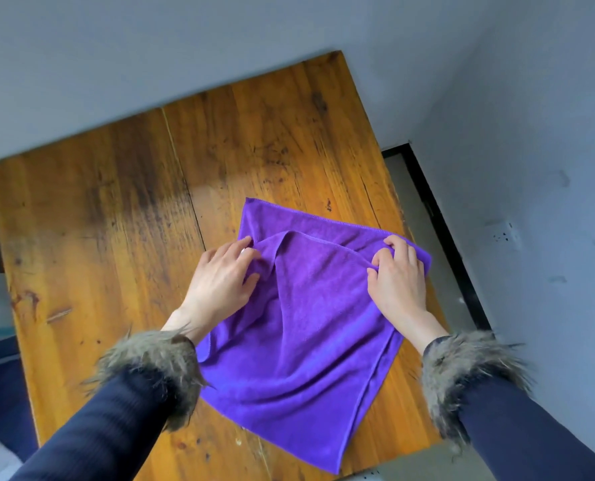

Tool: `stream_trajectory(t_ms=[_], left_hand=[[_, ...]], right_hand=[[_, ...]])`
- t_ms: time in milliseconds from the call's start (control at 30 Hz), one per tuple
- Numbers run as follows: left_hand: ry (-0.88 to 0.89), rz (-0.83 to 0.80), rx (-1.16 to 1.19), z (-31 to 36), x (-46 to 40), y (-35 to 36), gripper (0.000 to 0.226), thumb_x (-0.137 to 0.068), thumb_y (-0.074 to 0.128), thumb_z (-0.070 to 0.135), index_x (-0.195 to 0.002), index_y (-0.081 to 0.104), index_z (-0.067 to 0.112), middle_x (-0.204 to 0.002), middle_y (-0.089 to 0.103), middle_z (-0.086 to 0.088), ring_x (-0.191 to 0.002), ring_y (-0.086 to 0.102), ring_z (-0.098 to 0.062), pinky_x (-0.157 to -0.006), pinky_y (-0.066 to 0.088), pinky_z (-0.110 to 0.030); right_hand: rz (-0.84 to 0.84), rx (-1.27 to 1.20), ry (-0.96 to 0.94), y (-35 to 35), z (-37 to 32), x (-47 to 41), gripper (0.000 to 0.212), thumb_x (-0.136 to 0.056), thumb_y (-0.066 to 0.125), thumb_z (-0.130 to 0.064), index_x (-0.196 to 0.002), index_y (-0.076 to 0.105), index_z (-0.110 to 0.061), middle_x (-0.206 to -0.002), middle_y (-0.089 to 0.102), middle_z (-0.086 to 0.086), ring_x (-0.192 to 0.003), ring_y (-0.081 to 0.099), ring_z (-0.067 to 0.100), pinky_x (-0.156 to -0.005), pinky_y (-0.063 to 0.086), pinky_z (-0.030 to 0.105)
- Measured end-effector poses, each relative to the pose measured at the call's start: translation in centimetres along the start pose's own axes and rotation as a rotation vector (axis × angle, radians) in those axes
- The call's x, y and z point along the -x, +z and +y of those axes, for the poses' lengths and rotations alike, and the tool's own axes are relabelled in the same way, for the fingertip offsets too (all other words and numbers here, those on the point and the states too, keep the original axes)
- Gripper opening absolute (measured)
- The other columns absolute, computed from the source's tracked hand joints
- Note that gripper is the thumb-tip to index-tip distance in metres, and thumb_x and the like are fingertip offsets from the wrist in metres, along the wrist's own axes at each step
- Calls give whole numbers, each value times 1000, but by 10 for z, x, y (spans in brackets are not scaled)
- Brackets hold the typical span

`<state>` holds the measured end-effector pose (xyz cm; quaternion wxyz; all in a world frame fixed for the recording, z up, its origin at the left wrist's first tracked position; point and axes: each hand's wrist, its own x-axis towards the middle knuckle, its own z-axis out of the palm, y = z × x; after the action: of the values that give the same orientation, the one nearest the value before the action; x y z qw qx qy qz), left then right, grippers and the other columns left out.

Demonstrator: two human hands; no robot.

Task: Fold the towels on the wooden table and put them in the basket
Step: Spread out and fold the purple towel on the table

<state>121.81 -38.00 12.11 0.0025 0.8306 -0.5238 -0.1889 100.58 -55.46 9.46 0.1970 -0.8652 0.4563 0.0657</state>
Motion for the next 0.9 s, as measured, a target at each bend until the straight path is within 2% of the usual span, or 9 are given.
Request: stream_trajectory(t_ms=[67,167,333,533,633,700,733,833,900], left_hand=[[13,143,44,0,-5,-4,12,-77,64,21,-88,63,15,-115,64,-5,-103,62,-28,-78,47,-40],[43,153,37,-3,-11,-10,15,-79,70,28,-79,60,17,-101,63,-1,-90,59,-27,-68,45,-36],[117,-6,43,-9,-10,-6,37,-69,75,45,-88,60,16,-105,56,-3,-89,51,-26,-69,45,-36],[124,60,158,-14,-6,-5,19,-74,76,21,-85,60,16,-105,58,-4,-87,51,-27,-68,48,-38],[154,-43,240,-11,-13,-16,12,-81,69,21,-91,64,18,-90,60,4,-81,52,-18,-71,47,-34],[79,-106,374,-9,-19,-21,2,-85,66,20,-84,67,22,-75,62,16,-72,54,-3,-70,45,-22],[14,-101,485,-7,-22,-24,8,-86,65,18,-80,66,24,-69,62,19,-68,56,2,-68,44,-15],[-179,67,768,-1,-41,-36,17,-88,61,15,-75,60,25,-67,62,16,-62,55,6,-64,41,-7],[-299,213,735,-2,-59,-40,13,-89,60,15,-77,61,20,-70,60,10,-62,53,3,-60,38,-7]], right_hand=[[1,-1,3,-1,0,0,9,-80,65,-10,-85,60,-5,-130,48,12,-117,47,33,-91,41,46],[4,2,8,0,-1,-1,10,-78,67,-9,-83,59,-5,-127,50,12,-113,49,33,-87,43,45],[14,8,4,0,-1,1,14,-76,71,-10,-82,59,-5,-124,53,14,-108,52,34,-84,45,46],[25,2,-15,-3,-1,0,18,-71,75,-7,-78,58,-5,-116,57,15,-100,57,36,-77,49,45],[27,-2,-13,-4,-2,-1,19,-69,76,-7,-77,59,-5,-115,58,15,-99,57,35,-76,50,45],[24,-2,-17,-4,-1,-1,20,-69,77,-7,-77,59,-5,-114,58,15,-98,58,35,-74,50,45],[23,-4,-19,-4,-1,-1,20,-68,77,-7,-76,59,-5,-113,59,15,-97,58,35,-74,51,45],[23,1,-26,-5,0,-1,21,-67,78,-8,-76,59,-5,-112,59,15,-97,59,35,-73,52,45],[22,3,-26,-5,-1,-1,21,-68,78,-8,-76,59,-5,-112,59,15,-97,59,34,-73,52,45]])
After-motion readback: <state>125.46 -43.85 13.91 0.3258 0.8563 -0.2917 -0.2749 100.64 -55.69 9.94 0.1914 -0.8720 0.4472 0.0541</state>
